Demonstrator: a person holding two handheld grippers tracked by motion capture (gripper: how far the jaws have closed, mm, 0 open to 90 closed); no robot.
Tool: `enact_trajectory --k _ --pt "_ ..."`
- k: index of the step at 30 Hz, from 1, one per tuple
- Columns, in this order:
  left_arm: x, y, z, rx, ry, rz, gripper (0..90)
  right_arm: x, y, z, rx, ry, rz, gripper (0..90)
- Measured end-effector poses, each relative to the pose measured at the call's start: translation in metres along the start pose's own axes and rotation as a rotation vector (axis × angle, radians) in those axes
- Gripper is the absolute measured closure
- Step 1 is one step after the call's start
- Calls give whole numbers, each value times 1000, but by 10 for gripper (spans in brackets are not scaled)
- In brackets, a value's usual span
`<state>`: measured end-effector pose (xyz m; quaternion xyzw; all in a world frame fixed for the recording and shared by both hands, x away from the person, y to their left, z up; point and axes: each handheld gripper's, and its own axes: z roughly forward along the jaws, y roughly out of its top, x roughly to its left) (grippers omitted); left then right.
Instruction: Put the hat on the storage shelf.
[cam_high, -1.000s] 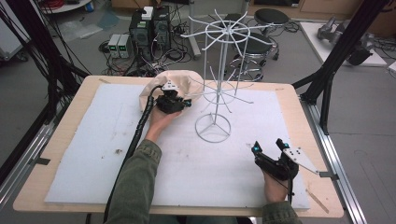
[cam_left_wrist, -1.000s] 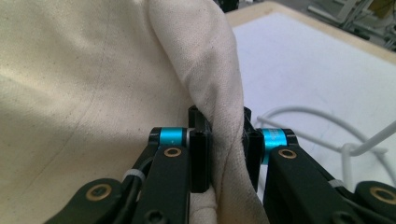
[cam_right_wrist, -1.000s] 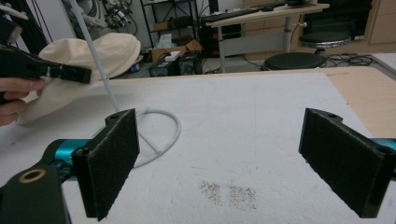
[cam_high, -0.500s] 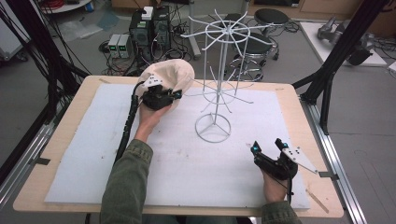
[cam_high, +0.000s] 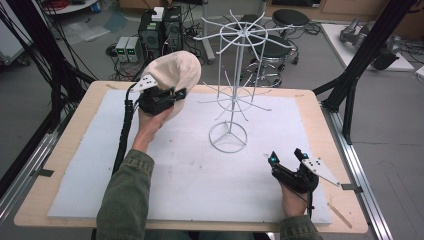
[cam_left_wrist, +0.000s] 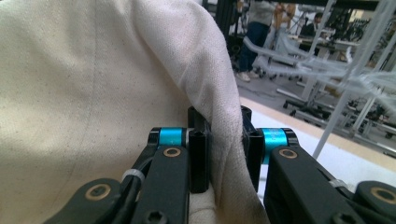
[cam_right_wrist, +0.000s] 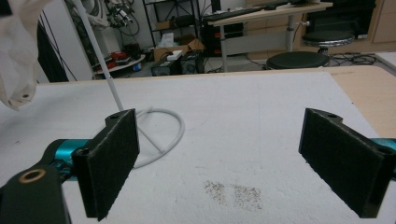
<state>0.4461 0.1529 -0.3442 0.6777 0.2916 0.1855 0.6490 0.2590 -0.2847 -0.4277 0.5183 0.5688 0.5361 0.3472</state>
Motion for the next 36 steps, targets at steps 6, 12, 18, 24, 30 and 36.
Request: enact_trajectory --k 6,12,18,24,30,36 --pt "-7 17 -20 -60 -9 15 782 0 0 0 -2 -2 -1 112" --pt "-14 31 -37 -107 -8 37 782 1 0 0 3 6 -1 113" --pt "-19 45 -51 -169 -39 37 782 0 0 1 -3 0 -9 112" --pt "-29 65 -63 -203 -59 45 782 2 0 0 -1 3 -8 112" --pt "-42 89 -80 -247 -60 63 779 2 -1 0 7 13 5 112" --pt "-53 113 -94 -294 -59 78 779 2 -1 0 4 13 8 112"
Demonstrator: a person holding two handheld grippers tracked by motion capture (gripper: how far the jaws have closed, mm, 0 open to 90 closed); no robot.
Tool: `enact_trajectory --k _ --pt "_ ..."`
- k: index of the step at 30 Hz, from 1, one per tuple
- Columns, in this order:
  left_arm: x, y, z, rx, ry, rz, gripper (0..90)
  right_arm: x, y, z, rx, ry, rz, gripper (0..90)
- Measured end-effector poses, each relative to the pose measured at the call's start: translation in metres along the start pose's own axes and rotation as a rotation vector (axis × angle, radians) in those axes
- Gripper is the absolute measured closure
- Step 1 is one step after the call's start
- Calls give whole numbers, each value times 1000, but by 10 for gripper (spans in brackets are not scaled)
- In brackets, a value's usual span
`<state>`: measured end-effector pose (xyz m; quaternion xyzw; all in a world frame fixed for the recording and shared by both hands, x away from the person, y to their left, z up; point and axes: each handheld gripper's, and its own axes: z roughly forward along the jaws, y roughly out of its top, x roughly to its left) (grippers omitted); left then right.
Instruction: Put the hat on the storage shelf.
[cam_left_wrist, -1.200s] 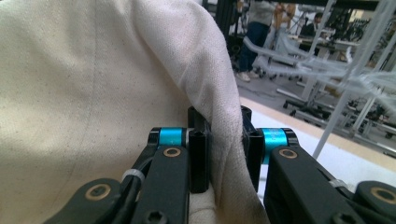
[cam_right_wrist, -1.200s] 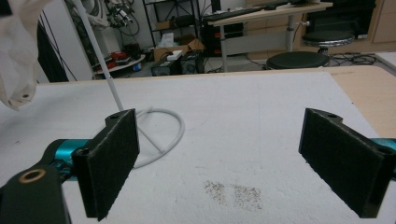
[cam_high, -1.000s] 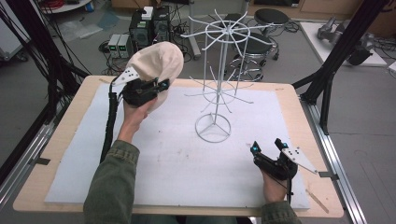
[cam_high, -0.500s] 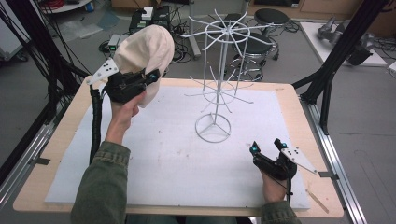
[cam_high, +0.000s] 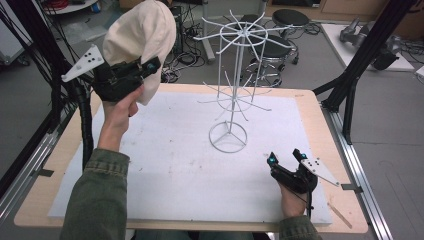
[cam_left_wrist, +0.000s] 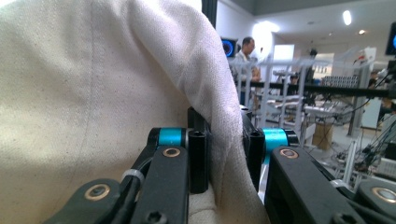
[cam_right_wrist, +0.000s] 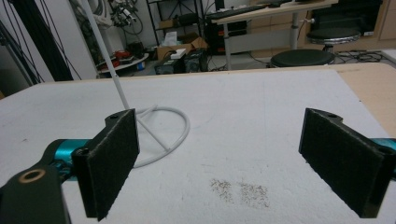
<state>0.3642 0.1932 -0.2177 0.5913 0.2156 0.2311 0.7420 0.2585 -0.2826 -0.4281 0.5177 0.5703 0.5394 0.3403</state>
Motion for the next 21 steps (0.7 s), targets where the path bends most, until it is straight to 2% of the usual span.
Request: enact_trajectory --k 11,14,18,21 --pt "-22 37 7 -45 -58 36 775 0 0 1 7 10 10 112" --pt "-29 43 13 -62 -93 32 775 0 0 1 11 12 16 113" --pt "-40 50 24 -45 -138 64 772 0 0 1 5 14 16 112" --pt "-47 51 33 -45 -170 69 771 0 0 1 7 13 9 112"
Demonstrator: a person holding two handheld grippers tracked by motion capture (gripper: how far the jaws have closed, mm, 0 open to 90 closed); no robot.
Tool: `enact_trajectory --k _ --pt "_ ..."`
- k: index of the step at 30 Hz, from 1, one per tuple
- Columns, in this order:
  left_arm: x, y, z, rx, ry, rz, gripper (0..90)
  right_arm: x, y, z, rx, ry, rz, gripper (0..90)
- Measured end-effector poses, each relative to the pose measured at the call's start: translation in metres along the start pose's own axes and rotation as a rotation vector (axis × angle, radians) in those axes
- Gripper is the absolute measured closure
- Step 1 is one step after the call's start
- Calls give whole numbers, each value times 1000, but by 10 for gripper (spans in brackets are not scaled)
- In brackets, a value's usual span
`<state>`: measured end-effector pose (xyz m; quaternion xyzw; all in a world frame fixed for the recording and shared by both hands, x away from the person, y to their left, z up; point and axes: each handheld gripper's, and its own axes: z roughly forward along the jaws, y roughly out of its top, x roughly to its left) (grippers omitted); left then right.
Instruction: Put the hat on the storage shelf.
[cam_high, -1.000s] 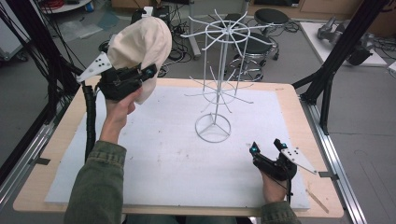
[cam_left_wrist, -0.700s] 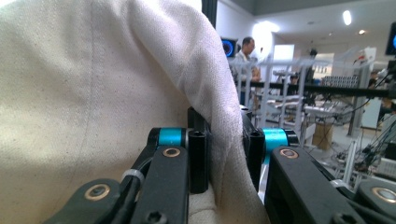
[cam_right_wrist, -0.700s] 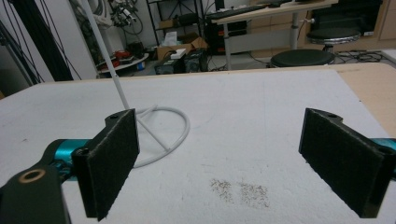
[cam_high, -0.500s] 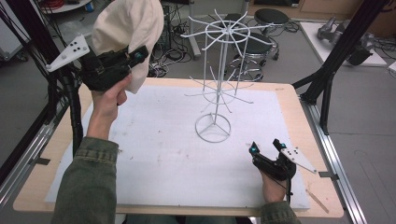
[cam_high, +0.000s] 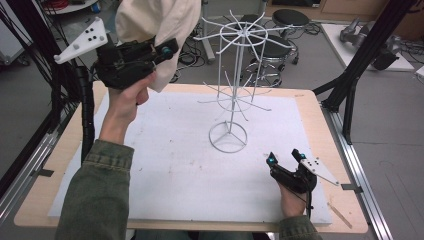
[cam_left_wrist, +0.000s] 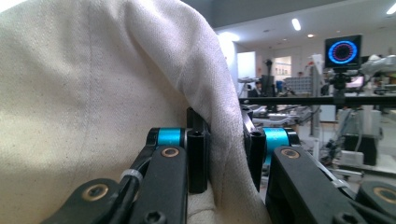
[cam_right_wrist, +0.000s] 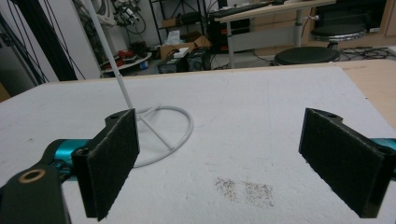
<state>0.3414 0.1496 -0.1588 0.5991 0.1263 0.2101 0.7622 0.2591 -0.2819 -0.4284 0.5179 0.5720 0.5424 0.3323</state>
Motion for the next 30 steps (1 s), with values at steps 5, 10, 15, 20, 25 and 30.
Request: enact_trajectory --k 5,10,15,20,25,30 --pt "-6 -8 17 8 -63 -24 770 0 0 0 0 0 4 112" --pt "-13 -20 31 40 -79 -17 769 0 0 0 0 4 -2 112" --pt "-13 -27 39 49 -90 -30 765 0 0 0 0 11 -1 112" --pt "-10 -34 42 62 -90 -42 765 1 0 0 3 13 -1 113" --pt "-7 -44 41 70 -87 -56 764 1 0 0 0 14 -1 112" --pt "-5 -56 39 94 -94 -72 763 1 0 0 -1 12 -3 112"
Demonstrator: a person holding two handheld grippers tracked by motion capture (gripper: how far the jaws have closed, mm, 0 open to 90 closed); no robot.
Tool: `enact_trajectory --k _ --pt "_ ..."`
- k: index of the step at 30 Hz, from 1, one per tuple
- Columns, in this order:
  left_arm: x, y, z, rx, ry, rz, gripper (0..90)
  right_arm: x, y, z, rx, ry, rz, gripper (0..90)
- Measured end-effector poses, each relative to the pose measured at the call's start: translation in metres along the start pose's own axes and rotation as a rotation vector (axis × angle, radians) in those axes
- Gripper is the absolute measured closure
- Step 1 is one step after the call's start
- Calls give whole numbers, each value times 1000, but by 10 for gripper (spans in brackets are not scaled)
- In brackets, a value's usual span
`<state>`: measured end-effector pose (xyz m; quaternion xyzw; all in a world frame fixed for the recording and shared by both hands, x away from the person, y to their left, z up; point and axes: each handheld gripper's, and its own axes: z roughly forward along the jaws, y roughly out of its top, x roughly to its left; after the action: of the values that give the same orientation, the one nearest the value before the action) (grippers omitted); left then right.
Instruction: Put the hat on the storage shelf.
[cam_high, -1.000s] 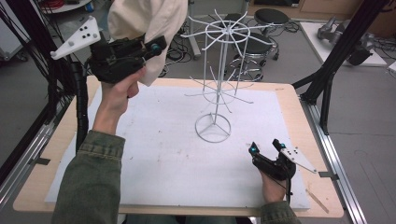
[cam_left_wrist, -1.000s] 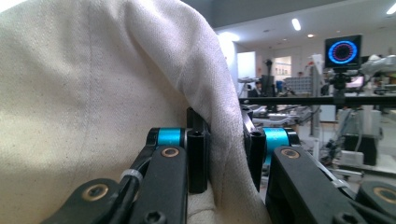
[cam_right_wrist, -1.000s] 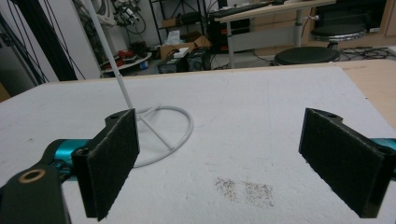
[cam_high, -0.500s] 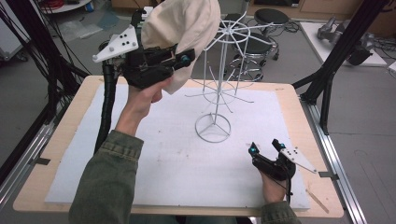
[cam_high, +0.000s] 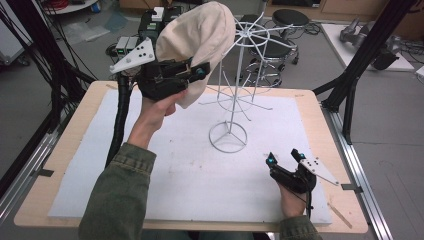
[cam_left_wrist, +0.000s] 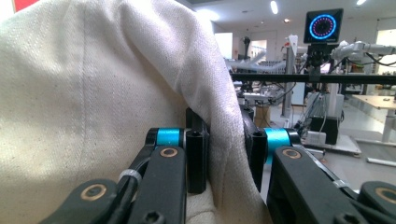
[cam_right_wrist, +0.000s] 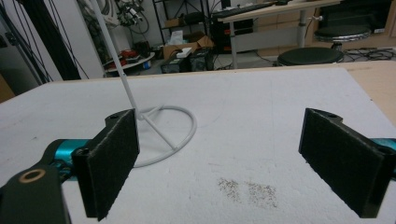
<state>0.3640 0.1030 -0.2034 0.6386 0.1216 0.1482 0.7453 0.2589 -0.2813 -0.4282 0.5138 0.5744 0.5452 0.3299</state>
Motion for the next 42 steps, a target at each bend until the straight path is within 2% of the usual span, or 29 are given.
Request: enact_trajectory --k 9,17,21,25,29,38,42 --pt "3 -15 -6 -12 -3 -30 763 0 0 0 2 0 1 112" --pt "3 -18 -8 -21 2 -25 748 0 0 0 1 -1 0 112" --pt "2 -17 -8 -13 20 -9 677 -1 0 0 -2 -1 -5 112" --pt "3 -17 -9 -16 24 -23 595 -1 0 0 0 -3 -2 112" --pt "5 -15 -11 -18 20 -27 566 -1 0 0 4 -3 2 113" --pt "6 -10 -20 -33 40 -20 391 -1 0 0 0 -2 2 112" --pt "7 -7 -28 -39 53 -30 362 -1 0 0 3 -4 0 112"
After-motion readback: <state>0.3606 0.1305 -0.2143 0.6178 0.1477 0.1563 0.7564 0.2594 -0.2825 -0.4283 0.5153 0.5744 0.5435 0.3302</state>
